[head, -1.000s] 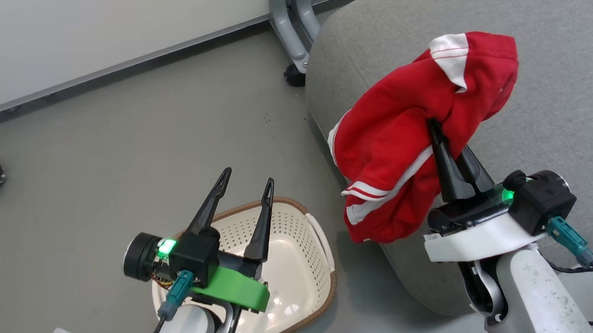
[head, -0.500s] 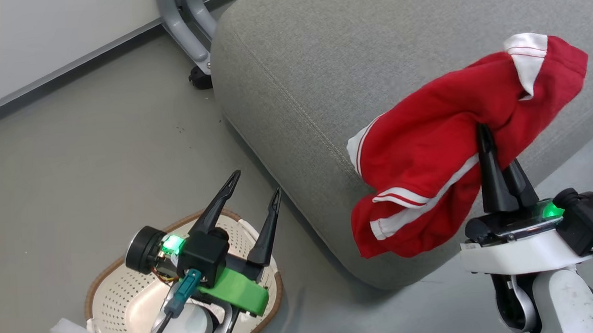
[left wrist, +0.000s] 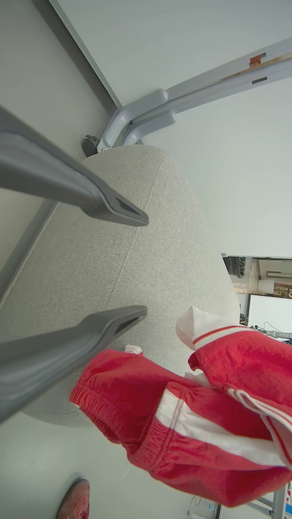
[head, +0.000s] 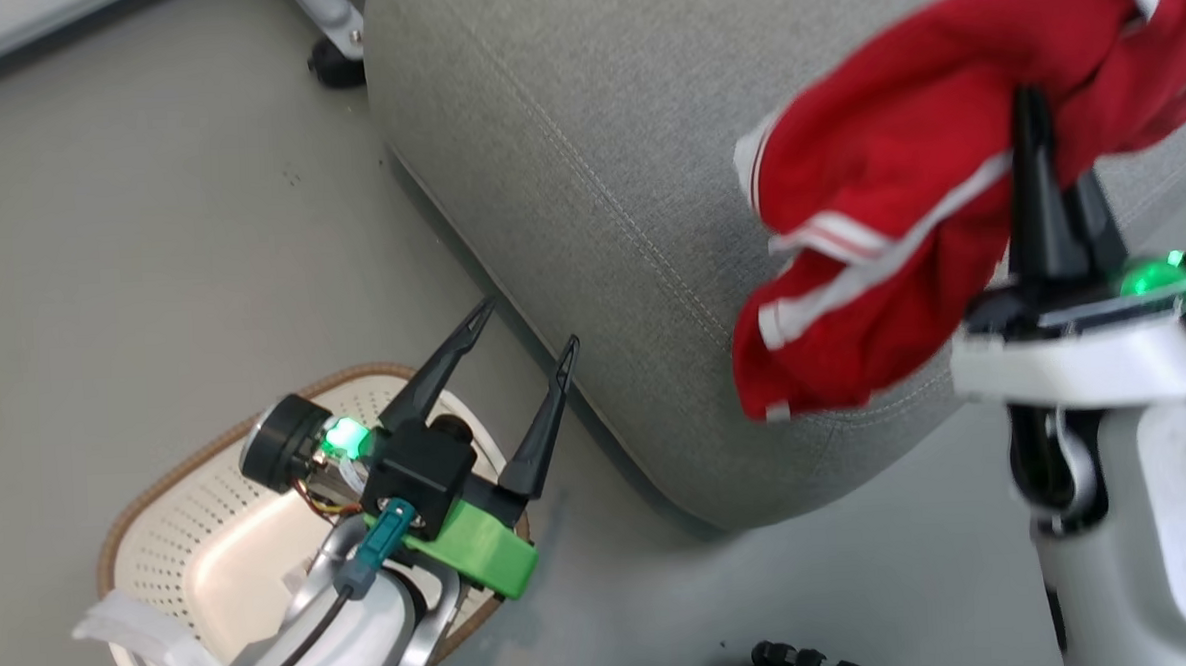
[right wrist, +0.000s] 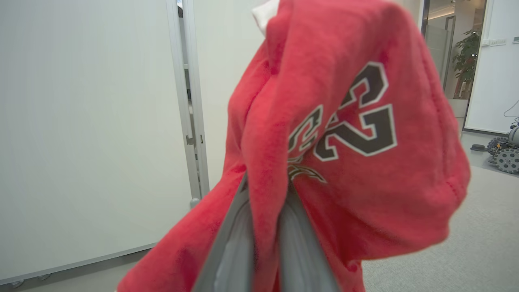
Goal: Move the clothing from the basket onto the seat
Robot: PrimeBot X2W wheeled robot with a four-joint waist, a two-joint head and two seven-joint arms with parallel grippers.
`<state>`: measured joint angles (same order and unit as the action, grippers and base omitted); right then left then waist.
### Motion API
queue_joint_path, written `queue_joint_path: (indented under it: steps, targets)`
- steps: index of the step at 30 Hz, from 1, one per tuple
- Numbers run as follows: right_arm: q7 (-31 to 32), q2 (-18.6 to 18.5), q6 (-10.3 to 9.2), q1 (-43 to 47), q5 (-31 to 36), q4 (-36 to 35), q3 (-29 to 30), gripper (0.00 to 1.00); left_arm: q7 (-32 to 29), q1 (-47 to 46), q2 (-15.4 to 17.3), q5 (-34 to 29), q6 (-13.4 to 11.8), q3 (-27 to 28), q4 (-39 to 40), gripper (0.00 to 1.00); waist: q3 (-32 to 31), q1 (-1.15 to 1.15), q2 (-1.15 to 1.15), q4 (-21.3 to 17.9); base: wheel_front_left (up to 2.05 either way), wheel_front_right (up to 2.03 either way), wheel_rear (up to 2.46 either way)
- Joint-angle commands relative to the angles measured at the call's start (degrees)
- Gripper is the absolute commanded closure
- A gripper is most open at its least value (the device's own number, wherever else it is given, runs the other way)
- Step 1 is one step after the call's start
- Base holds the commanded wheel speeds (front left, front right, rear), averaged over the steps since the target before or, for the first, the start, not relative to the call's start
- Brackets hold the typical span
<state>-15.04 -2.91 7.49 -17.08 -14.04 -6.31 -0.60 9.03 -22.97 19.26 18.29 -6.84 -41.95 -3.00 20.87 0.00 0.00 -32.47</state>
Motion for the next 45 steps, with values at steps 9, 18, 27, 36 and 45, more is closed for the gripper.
queue_joint_path:
  steps: [9, 18, 27, 36, 45]
  targets:
    - [-0.2, 0.0, -0.01, -22.7, 0.6, 4.8, 5.7, 1.0, -6.3, -5.9, 4.6, -3.7, 0.2, 0.0, 8.6, 0.0, 15.1, 0.0, 0.0, 3.0, 0.0, 0.0, 0.0]
    - [-0.2, 0.0, -0.01, -33.1, 1.1, 10.7, 16.6, 1.0, -9.9, -10.4, 6.3, -7.0, 1.2, -1.2, 13.7, 0.0, 23.7, 0.0, 0.0, 5.8, 0.0, 0.0, 0.0]
    - [-0.2, 0.0, -0.01, -30.2, -2.5, 26.9, 22.8, 1.0, -11.0, -11.1, 6.9, -7.8, 0.7, -1.4, 15.1, 0.0, 28.7, 0.0, 0.0, 7.1, 0.0, 0.0, 0.0]
    - [-0.2, 0.0, -0.01, -29.5, -0.7, 31.9, 29.1, 0.0, -8.4, -9.6, 6.1, -6.9, -0.6, -1.1, 13.6, 0.0, 28.2, 0.0, 0.0, 9.1, 0.0, 0.0, 0.0]
    - [-0.2, -0.1, -0.01, -19.6, 3.2, 29.7, 26.8, 0.0, -0.1, -8.7, 1.6, -3.3, -1.4, 0.1, 5.0, 0.0, 19.5, 0.0, 0.0, 13.9, 0.0, 0.0, 0.0]
